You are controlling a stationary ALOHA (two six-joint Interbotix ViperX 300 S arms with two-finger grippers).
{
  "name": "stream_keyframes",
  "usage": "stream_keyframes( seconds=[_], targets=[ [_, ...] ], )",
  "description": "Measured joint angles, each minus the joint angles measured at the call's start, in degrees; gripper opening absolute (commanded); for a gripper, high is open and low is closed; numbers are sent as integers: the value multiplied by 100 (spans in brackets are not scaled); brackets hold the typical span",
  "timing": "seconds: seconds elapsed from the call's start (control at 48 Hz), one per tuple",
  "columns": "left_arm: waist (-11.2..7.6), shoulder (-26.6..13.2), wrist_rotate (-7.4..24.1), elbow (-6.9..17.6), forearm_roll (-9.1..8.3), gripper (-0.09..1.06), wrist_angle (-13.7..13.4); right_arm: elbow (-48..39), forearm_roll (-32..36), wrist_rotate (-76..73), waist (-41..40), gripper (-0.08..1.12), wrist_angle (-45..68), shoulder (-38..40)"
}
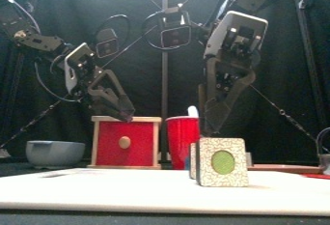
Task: Place sushi on board then cut the sushi with the knife then place the pieces on the plate
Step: Place the 4 sushi pieces on the plate
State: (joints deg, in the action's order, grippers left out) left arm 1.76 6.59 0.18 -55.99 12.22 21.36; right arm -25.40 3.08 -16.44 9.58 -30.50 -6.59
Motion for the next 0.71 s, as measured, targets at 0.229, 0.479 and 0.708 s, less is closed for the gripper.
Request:
stream_keyframes(
  seconds=[0.229, 0.479, 0.708],
  targets=[
    [0, -9, 0, -9, 0, 76, 0, 53, -18, 0, 53, 82, 79, -237],
    [0, -26, 0, 0, 0, 76, 0, 53, -26, 0, 18, 79, 202, -519],
    [0, -35, 0, 0, 0, 76, 0, -9, -88, 0, -9, 59, 562, -519]
  ],
)
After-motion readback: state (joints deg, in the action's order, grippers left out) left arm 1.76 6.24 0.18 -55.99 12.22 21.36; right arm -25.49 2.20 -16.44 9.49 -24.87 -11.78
